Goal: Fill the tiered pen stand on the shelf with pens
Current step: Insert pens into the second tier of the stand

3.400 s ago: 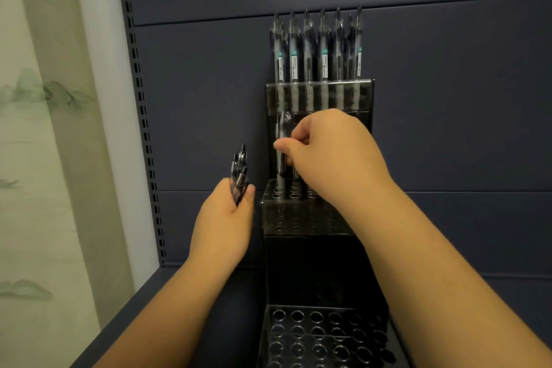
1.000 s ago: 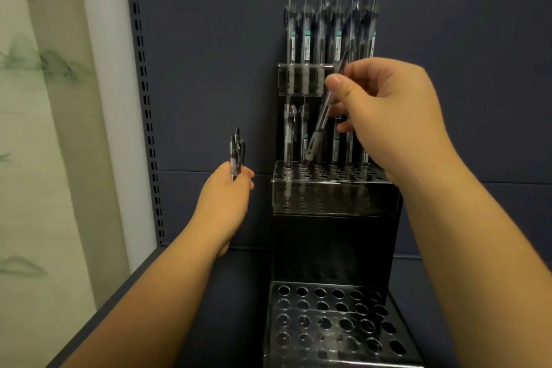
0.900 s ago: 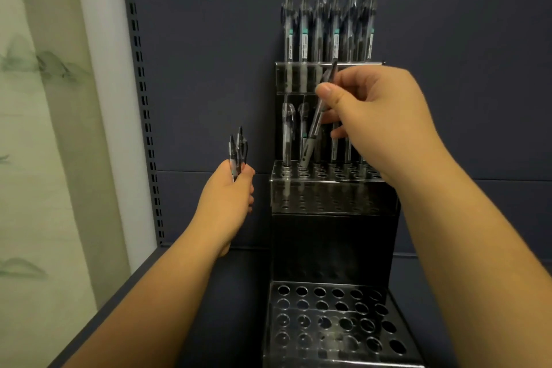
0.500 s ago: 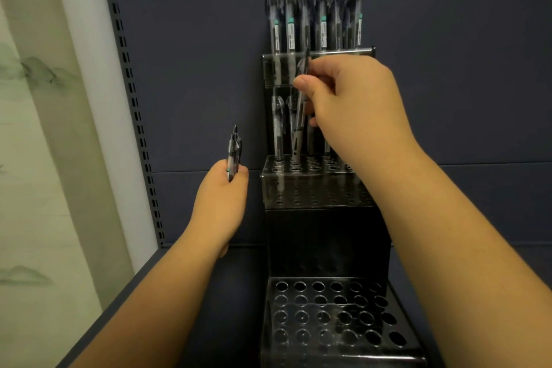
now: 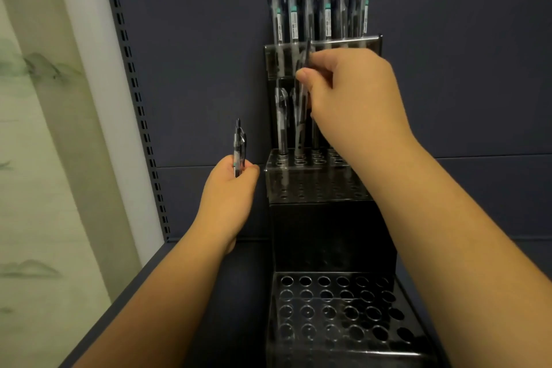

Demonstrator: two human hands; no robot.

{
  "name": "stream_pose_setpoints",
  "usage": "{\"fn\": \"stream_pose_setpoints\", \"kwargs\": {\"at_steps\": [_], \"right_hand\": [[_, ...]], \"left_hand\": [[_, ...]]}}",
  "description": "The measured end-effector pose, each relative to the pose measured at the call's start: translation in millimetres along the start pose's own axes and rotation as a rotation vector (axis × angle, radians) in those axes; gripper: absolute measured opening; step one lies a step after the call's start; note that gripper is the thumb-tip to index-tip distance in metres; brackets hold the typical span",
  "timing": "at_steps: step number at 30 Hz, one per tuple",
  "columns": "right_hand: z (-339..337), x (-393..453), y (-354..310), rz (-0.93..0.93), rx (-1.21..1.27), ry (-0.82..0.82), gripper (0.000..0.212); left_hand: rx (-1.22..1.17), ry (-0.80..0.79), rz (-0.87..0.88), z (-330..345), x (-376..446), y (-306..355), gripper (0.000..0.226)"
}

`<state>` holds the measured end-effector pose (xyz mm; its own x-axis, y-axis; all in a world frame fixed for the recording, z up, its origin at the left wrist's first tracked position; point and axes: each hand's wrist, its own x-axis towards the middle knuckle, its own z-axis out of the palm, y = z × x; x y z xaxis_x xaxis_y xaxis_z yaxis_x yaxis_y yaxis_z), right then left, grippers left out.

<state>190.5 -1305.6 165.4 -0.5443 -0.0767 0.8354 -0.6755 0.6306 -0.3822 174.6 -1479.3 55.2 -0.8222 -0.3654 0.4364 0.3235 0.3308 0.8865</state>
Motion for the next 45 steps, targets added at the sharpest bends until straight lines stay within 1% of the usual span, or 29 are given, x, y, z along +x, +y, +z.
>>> {"fn": "stream_pose_setpoints", "kwargs": {"at_steps": [5, 9, 16, 18, 20, 23, 24, 27, 29, 32, 34, 36, 40, 43, 45], "right_hand": [[2.6, -2.6, -1.3, 0.034, -0.027, -0.126, 0.024], [0.1, -1.4, 0.9, 0.072, -0.023, -0.226, 0.025], [-5.2, 0.2, 5.2, 0.131, -0.040, -0.260, 0.019], [-6.1, -0.4, 4.6, 0.140, -0.035, -0.266, 0.020], [-7.8, -1.0, 3.6, 0.145, -0.044, -0.287, 0.026], [-13.0, -2.9, 1.7, 0.131, -0.120, -0.338, 0.044], [-14.9, -4.2, 0.8, 0.114, -0.149, -0.327, 0.043], [-19.2, -8.9, -6.9, 0.045, -0.157, -0.252, 0.029], [-17.9, -13.2, -16.9, 0.020, -0.141, -0.279, 0.023], [-5.9, -20.4, -28.5, -0.008, -0.154, -0.333, 0.030], [5.6, -24.9, -32.0, -0.029, -0.166, -0.321, 0.037], [15.3, -28.1, -33.8, -0.049, -0.164, -0.286, 0.042], [22.3, -31.8, -35.9, -0.077, -0.131, -0.228, 0.041], [22.5, -30.7, -34.1, -0.068, -0.050, -0.230, 0.043], [16.8, -28.2, -33.5, -0.051, 0.042, -0.178, 0.044]], "left_hand": [[-0.006, 0.002, -0.003, 1.1, -0.8, 0.7, 0.021], [-0.004, 0.003, -0.009, 0.1, 0.8, 0.4, 0.017], [-0.028, 0.012, -0.017, -2.0, 0.4, 3.8, 0.014], [-0.040, 0.016, -0.024, -2.3, 0.5, 4.5, 0.016], [-0.045, 0.020, -0.026, -2.8, 0.3, 5.3, 0.022], [-0.050, 0.031, -0.006, -3.2, -1.4, 7.7, 0.027], [-0.049, 0.040, 0.006, -3.5, -2.2, 8.7, 0.027], [-0.051, 0.071, 0.059, -4.1, -4.5, 13.6, 0.024], [-0.010, 0.096, 0.117, -5.0, -6.0, 18.0, 0.022], [0.081, 0.145, 0.223, -6.2, -11.3, 28.0, 0.026], [0.087, 0.157, 0.289, -7.1, -15.4, 34.6, 0.027], [0.087, 0.154, 0.345, -8.6, -19.2, 39.6, 0.024], [0.168, 0.121, 0.447, -11.0, -25.4, 43.6, 0.010], [0.178, 0.130, 0.461, -12.5, -25.9, 42.9, 0.005], [0.183, 0.139, 0.450, -12.3, -24.2, 40.9, 0.007]]}}
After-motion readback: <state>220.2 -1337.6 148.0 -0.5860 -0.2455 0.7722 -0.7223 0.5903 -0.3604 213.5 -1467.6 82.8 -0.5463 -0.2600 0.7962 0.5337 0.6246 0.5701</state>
